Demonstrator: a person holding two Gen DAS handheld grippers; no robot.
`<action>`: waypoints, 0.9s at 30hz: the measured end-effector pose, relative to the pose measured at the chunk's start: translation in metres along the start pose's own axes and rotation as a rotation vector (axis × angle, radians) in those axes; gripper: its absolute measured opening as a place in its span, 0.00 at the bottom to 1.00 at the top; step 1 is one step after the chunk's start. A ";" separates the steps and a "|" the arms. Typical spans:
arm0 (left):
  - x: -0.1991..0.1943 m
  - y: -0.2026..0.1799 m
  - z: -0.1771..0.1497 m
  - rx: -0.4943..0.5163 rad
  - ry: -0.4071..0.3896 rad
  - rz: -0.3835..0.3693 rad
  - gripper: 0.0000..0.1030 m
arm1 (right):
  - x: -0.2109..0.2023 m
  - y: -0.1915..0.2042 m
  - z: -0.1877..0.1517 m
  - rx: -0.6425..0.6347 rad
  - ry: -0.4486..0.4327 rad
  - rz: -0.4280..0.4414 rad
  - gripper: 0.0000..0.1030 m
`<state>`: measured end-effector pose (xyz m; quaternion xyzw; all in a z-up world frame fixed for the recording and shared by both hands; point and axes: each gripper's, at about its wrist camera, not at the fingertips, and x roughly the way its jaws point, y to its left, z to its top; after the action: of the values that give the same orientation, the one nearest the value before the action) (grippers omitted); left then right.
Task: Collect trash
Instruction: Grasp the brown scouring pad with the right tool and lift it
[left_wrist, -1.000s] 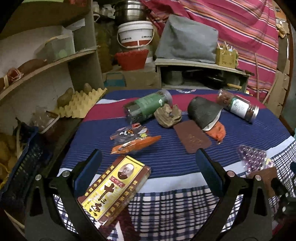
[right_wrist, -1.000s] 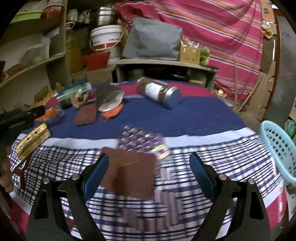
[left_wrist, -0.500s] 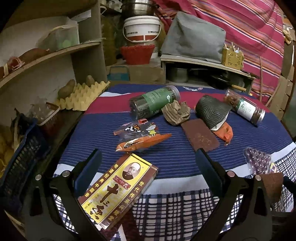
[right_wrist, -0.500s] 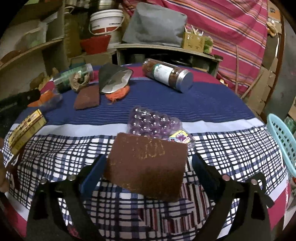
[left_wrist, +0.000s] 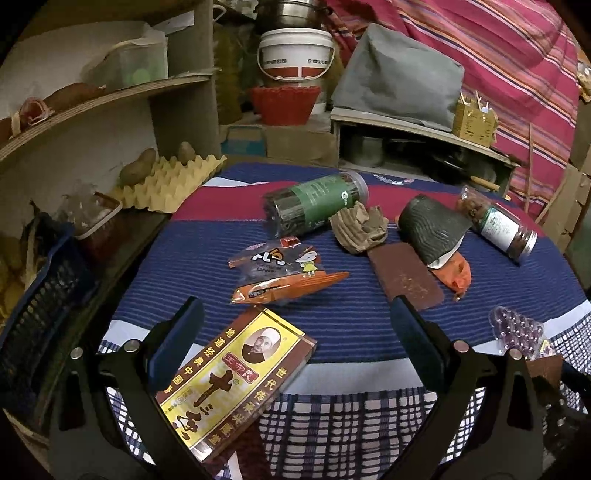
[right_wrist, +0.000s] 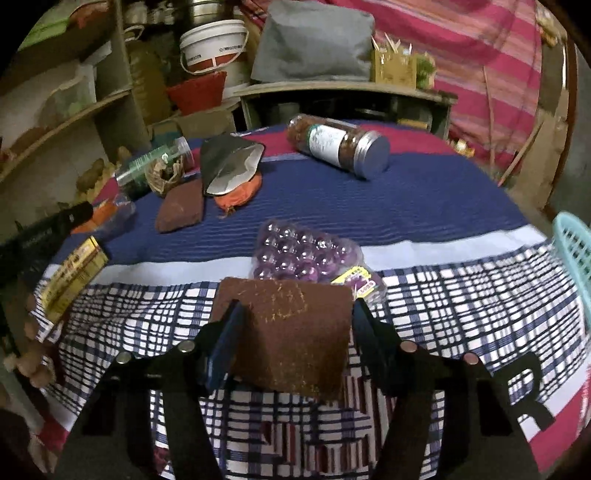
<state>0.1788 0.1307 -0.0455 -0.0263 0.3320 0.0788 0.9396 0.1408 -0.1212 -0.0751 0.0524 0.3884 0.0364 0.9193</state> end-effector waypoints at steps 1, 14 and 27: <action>0.000 0.000 0.000 0.001 0.001 0.000 0.95 | 0.000 0.000 0.000 -0.002 0.001 0.003 0.58; 0.000 -0.011 -0.003 0.047 0.000 -0.014 0.95 | 0.005 -0.032 0.032 -0.048 -0.008 0.015 0.24; -0.004 -0.020 -0.003 0.097 -0.007 -0.004 0.95 | -0.013 -0.026 0.027 -0.060 -0.064 0.047 0.82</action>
<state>0.1777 0.1102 -0.0452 0.0190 0.3320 0.0609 0.9411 0.1522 -0.1500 -0.0507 0.0352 0.3561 0.0678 0.9313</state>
